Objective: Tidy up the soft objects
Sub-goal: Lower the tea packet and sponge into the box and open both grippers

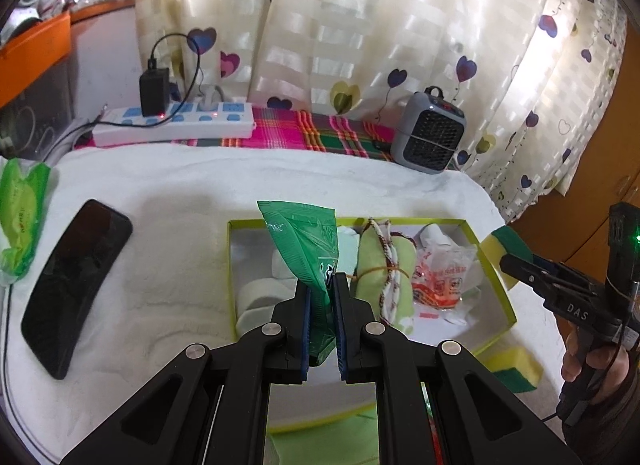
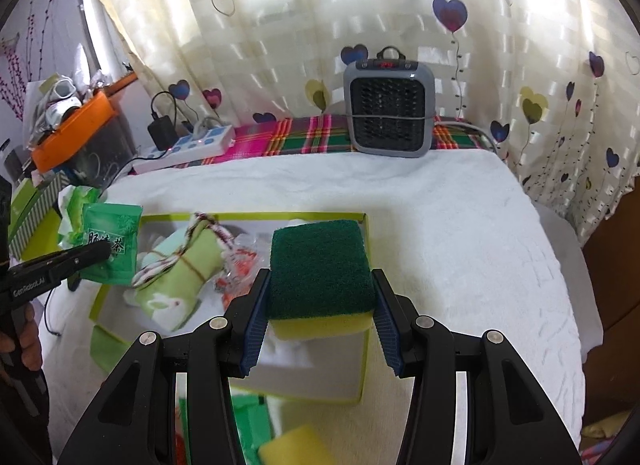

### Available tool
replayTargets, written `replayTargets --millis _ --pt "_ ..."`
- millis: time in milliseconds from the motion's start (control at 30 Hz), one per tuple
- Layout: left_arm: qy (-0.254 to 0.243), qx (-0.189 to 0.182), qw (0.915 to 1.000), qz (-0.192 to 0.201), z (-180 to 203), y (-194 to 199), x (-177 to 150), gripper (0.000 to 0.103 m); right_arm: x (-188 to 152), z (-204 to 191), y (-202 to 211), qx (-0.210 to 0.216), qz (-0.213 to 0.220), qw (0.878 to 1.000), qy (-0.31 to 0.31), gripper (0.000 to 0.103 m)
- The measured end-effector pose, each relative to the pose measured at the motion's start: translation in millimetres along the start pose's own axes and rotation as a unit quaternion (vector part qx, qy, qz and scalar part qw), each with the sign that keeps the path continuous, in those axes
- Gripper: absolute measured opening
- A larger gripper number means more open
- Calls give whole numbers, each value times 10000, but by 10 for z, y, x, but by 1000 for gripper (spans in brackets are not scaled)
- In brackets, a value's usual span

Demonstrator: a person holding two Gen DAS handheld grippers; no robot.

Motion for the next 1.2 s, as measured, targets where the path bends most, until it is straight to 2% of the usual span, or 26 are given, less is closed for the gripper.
replayTargets --millis 300,633,833,1000,1200 --pt "-16 21 9998 -205 -96 -231 -8 10 -35 58 -394 -195 -421 9987 218 49" --pt "2 92 9996 -280 -141 -316 -46 11 -66 -25 -498 -250 -552 9967 548 49" --pt "-58 181 9993 -310 -153 -346 -56 14 -94 -12 -545 -156 -662 9966 457 49" --pt "-216 453 9983 -281 -171 -350 -75 32 -104 -10 -536 -135 -656 9968 442 49" --pt "-144 523 9981 -284 -240 -337 -103 39 -119 -35 -516 -181 -644 9964 530 51"
Point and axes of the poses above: each gripper's, at about its wrist camera, not at the fingertips, and y roughly against the way its jaws point, z to its right, x to its top, the point moved 8 cm from there along -y, roughly the way its jaws point, and after that the axes turned 7 degrees about z, right-handed, at the moved point
